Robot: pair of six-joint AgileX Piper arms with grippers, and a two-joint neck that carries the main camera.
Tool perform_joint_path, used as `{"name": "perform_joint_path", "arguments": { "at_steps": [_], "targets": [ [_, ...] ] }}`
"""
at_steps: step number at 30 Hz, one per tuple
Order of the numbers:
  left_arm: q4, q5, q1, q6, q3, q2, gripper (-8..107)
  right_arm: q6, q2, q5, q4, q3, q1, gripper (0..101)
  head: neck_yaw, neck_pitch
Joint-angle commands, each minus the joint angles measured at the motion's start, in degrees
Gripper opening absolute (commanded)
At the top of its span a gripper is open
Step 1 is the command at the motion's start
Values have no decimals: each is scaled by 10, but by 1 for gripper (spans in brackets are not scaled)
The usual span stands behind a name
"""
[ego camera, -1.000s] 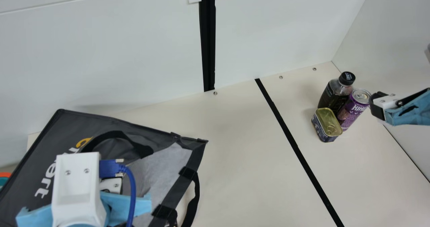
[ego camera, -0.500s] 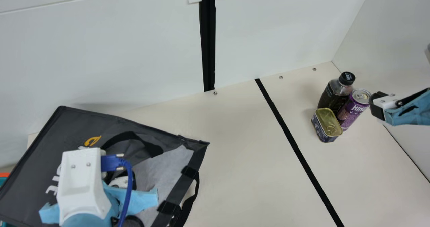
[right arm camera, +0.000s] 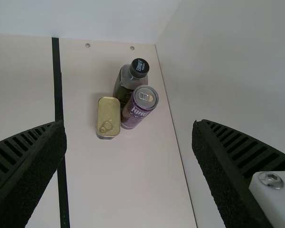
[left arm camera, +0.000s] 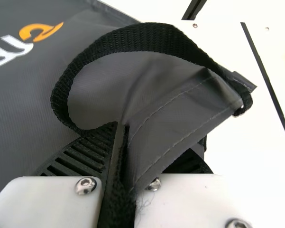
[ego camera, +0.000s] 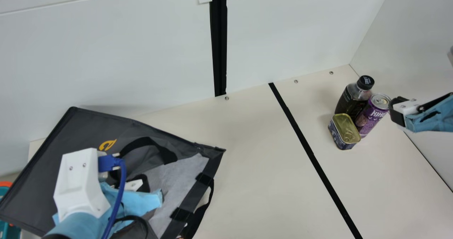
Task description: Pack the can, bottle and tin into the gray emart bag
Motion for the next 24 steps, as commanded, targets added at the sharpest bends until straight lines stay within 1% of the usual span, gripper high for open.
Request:
{"name": "perform_joint_path", "arguments": {
  "at_steps": [1,7,14,24],
  "targets": [
    [-33,-6,13,16,1,-1,10,0,0,0,0,0,0,91,0,-13],
    [-89,-21,46,53,2,0,10,0,0,0,0,0,0,91,0,-13],
    [-139,-27,80,90,-7,7,10,0,0,0,0,0,0,91,0,-13],
    [-177,-29,118,123,-20,18,10,0,0,0,0,0,0,91,0,-13]
  ]
}}
